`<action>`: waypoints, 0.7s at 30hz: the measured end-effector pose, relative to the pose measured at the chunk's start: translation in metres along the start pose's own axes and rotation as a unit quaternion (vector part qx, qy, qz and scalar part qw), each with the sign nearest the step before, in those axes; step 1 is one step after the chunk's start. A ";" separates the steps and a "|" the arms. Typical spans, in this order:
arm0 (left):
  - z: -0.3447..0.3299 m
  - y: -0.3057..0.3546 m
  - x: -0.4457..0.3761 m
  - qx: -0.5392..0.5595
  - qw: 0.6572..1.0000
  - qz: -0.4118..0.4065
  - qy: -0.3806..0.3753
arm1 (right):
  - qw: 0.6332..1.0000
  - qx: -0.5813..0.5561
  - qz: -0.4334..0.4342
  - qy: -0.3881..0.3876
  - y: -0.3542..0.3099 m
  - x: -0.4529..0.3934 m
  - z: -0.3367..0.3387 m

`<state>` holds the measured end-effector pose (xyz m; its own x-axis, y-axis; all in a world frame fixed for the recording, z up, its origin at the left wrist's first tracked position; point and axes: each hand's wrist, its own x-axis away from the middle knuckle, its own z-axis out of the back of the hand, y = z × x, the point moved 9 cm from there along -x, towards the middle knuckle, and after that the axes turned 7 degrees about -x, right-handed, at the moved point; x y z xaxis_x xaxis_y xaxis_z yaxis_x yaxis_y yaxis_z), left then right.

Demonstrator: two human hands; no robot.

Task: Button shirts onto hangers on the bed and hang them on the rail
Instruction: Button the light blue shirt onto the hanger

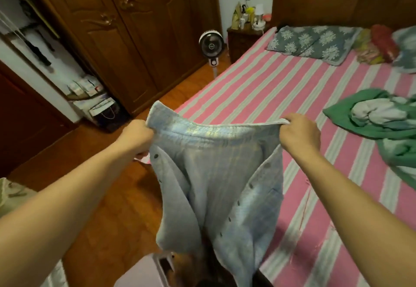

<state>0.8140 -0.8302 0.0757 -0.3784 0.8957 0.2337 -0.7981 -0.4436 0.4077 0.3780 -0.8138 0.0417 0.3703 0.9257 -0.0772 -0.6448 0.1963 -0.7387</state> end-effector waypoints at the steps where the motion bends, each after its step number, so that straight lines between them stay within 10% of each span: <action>1: -0.008 0.017 -0.012 0.071 0.997 -0.003 -0.015 | 0.999 -0.026 -0.031 0.013 0.005 -0.014 0.003; 8: -0.013 0.188 -0.101 0.374 0.910 -0.162 0.072 | 0.945 -0.215 -0.156 0.192 0.028 -0.153 0.008; 11: -0.109 0.257 -0.120 0.365 0.882 -0.280 -0.104 | 0.930 -0.223 -0.209 0.204 0.076 -0.196 -0.033; 14: -0.281 0.234 -0.121 0.133 0.845 -0.284 -0.434 | 0.915 -0.220 -0.331 0.076 0.120 -0.160 -0.116; 17: -0.378 0.121 -0.153 -0.151 0.831 -0.272 -0.461 | 0.890 -0.073 -0.425 -0.146 0.175 -0.063 -0.197; 21: -0.408 -0.018 -0.177 -0.233 0.812 -0.174 -0.505 | 0.801 0.082 -0.464 -0.369 0.227 0.082 -0.263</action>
<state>0.7037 -0.9680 -0.3334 0.2986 0.3756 0.8774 -0.9543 0.1032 0.2806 0.4380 -0.7785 -0.3084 0.2849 0.2841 0.9155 -0.4225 0.8945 -0.1461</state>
